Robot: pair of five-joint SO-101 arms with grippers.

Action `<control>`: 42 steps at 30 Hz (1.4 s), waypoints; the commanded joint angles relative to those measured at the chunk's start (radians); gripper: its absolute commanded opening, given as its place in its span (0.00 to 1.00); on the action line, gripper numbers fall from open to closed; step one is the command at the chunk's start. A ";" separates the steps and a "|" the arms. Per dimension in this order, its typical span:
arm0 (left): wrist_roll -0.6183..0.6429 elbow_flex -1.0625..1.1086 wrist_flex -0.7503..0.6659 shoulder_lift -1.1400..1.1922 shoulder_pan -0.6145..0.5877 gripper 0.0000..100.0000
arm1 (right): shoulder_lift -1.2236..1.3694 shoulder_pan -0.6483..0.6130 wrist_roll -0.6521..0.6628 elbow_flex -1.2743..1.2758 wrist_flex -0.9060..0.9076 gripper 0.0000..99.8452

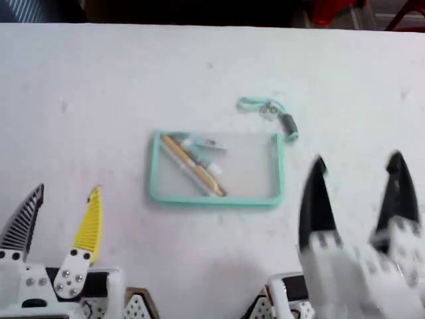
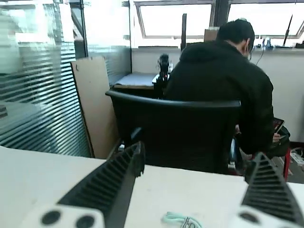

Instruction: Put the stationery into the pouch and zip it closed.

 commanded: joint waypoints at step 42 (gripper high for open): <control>0.095 0.347 -0.089 -0.128 0.079 0.25 | -0.372 0.001 0.015 0.775 -0.242 0.32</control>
